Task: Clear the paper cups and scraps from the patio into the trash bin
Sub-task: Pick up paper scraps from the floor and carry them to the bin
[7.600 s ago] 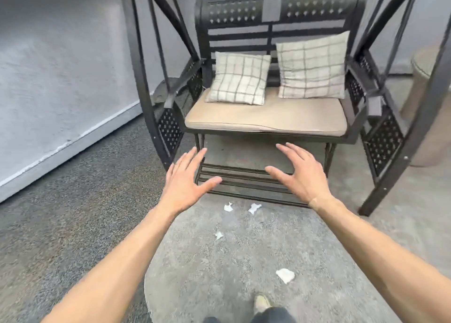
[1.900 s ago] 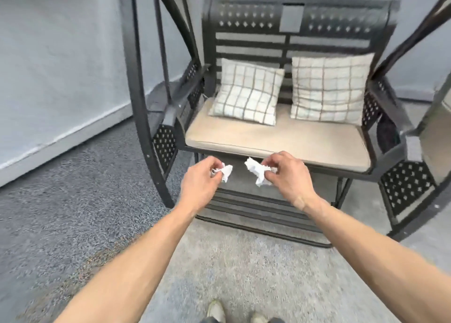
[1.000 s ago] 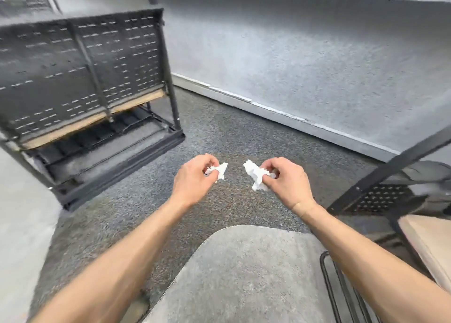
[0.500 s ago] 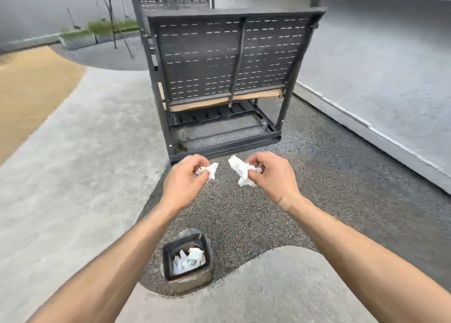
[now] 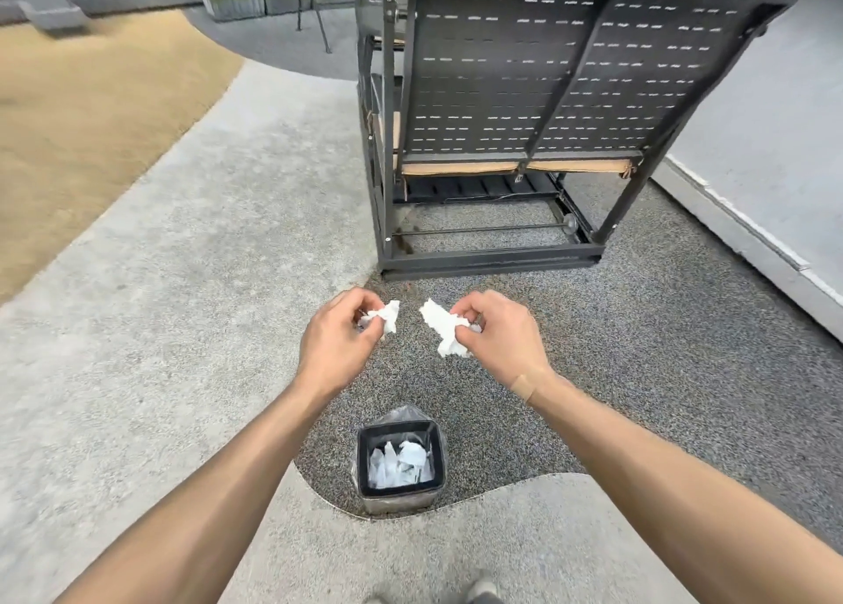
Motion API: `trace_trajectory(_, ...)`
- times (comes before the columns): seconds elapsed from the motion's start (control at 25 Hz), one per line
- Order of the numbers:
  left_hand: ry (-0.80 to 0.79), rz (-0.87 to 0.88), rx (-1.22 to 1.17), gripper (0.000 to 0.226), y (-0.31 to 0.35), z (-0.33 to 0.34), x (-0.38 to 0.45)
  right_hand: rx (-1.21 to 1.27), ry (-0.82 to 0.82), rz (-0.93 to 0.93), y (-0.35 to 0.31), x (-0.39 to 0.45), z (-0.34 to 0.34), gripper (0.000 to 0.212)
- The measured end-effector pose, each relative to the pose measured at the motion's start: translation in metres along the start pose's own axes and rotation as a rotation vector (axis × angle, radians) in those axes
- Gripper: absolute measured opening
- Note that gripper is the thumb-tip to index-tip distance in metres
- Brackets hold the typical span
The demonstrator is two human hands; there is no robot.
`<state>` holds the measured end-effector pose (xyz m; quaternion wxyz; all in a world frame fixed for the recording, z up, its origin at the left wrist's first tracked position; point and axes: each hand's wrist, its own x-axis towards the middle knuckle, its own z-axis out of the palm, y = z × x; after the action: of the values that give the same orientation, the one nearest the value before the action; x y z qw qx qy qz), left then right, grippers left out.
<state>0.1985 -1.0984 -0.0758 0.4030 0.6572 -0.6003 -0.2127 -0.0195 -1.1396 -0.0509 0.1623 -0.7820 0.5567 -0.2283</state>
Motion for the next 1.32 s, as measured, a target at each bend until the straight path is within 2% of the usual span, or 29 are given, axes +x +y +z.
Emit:
trace_trajectory(0.32,-0.042,-0.163,0.082,0.030,-0.050,0.012,0.012,0.028,-0.155,0.028,0.028,0.037,0.064,0.020)
trace_trajectory(0.64,-0.125,-0.332,0.163,0.021,-0.092,0.068,0.047,0.083,-0.343,0.097,0.099,0.078,0.112,0.023)
trace_trajectory(0.88,-0.204,-0.419,0.214,0.015,-0.148,0.114,0.048,0.055,-0.508,0.195,0.150,0.086,0.164,0.034)
trace_trajectory(1.08,-0.274,-0.580,0.174,0.011,-0.225,0.160,0.032,0.027,-0.621,0.304,0.190,0.071,0.244,0.034)
trace_trajectory(1.32,-0.419,-0.799,0.232,0.010,-0.338,0.243,-0.012,-0.026,-0.722,0.422,0.239,0.031,0.382,0.028)
